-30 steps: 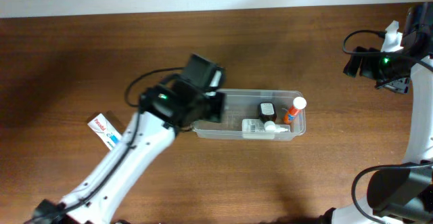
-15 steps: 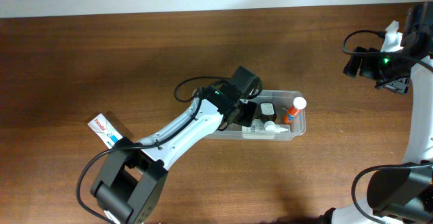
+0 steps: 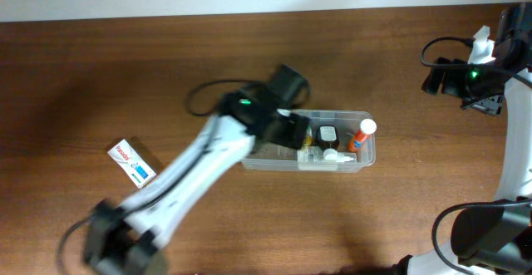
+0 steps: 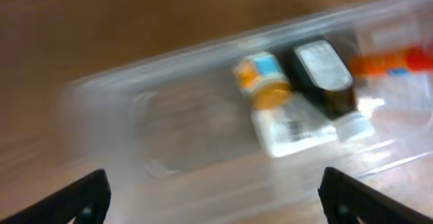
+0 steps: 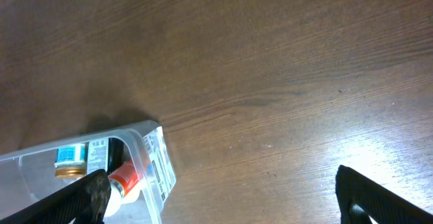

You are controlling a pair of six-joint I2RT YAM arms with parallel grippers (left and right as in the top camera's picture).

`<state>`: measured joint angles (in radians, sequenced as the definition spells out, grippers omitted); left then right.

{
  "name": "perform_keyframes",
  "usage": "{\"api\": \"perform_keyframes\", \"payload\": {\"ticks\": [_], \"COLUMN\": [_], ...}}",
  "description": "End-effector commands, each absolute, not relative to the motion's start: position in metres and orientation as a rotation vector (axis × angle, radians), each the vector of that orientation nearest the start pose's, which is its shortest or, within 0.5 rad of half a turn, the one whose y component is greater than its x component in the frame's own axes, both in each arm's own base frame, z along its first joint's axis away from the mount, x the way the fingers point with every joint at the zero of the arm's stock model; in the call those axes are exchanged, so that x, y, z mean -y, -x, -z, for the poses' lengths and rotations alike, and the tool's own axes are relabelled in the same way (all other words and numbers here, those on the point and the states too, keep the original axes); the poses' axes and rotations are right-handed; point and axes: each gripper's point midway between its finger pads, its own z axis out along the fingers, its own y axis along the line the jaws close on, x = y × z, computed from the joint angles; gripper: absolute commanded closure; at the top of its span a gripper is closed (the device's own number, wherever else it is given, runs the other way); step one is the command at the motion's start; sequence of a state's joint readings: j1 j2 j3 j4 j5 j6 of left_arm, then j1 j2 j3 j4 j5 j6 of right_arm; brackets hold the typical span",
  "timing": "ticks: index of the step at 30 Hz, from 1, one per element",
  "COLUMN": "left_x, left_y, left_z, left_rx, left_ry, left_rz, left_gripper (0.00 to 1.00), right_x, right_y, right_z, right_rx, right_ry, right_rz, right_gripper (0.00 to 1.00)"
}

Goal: Pack container
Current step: 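Place the gold-capped jar into the container with the left gripper, then grasp the Panadol box with the left gripper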

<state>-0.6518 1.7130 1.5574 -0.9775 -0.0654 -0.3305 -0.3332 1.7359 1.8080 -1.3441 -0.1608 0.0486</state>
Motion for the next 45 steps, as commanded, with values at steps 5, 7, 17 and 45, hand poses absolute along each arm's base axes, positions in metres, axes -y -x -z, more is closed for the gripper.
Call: {"api": "perform_keyframes", "payload": {"ticks": [5, 7, 17, 45], "left_x": [0.083, 0.047, -0.06, -0.088], "left_y": [-0.338, -0.332, -0.32, -0.312], "left_z": [-0.243, -0.238, -0.17, 0.003], "left_rx": [-2.606, -2.632, -2.603, -2.833], "left_ry": [0.221, 0.413, 1.166, 1.442], "left_rz": [-0.09, -0.134, -0.068, -0.125], "left_gripper": [0.01, 0.01, 0.01, 0.08], "right_x": [0.095, 0.095, 0.095, 0.095], "right_y": [-0.364, -0.364, -0.364, -0.363], "right_z": [-0.215, -0.215, -0.215, -0.215], "right_rx": [-2.781, -2.781, -2.781, -2.784], "right_ry": [-0.499, -0.499, -0.499, -0.5], "right_rz": [-0.185, -0.185, -0.185, -0.186], "right_gripper": [0.02, 0.02, 0.02, 0.02]}}
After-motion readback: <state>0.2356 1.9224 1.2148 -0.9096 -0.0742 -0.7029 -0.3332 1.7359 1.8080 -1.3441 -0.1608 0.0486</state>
